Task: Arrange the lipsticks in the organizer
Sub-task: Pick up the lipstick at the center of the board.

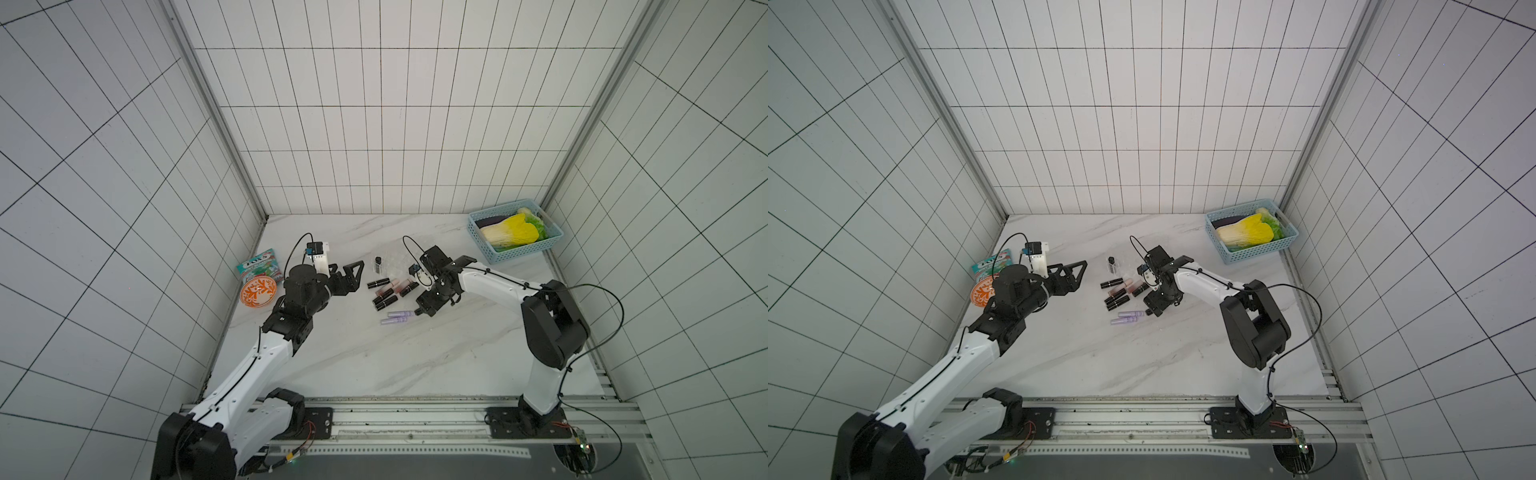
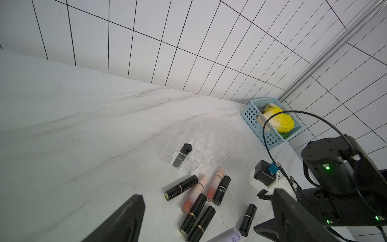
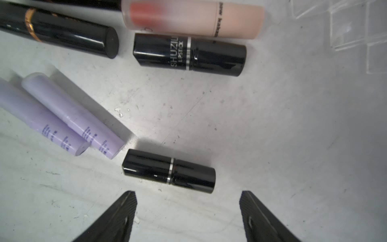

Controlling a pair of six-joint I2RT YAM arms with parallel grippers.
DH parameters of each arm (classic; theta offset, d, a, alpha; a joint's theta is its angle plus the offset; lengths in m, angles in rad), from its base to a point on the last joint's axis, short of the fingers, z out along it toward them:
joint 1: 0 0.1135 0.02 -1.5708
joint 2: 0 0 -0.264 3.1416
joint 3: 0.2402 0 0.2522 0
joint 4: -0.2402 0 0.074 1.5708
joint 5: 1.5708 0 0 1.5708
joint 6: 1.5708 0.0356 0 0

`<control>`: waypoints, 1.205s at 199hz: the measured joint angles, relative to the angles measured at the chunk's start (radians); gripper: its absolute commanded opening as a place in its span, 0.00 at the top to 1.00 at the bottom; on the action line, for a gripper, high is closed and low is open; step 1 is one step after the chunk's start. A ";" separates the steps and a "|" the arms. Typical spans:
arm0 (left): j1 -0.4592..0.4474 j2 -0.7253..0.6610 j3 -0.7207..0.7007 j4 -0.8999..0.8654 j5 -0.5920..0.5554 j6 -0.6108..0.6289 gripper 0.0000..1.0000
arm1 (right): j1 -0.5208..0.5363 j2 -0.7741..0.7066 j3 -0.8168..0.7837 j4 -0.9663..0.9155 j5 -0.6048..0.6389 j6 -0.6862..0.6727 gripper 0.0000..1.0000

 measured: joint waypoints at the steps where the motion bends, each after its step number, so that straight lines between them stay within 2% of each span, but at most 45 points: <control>1: 0.000 0.000 0.000 0.000 0.000 0.000 0.07 | 0.000 0.000 0.000 -0.001 0.000 0.000 0.20; 93: 0.000 0.000 0.000 0.000 0.000 0.000 0.07 | 0.047 0.071 0.030 -0.045 0.000 -0.023 0.22; 131: 0.000 0.000 0.000 0.000 0.000 0.000 0.07 | 0.055 0.100 0.031 -0.051 0.001 -0.021 0.26; 162: 0.000 0.000 0.000 0.000 0.000 0.000 0.07 | 0.052 0.117 0.048 -0.055 0.019 -0.011 0.33; 192: 0.000 0.000 0.000 0.000 0.000 0.000 0.07 | 0.041 0.149 0.090 -0.057 0.038 0.019 0.48; 240: 0.000 0.000 0.000 0.006 0.002 0.000 0.07 | 0.013 0.161 0.107 -0.050 0.045 0.068 0.65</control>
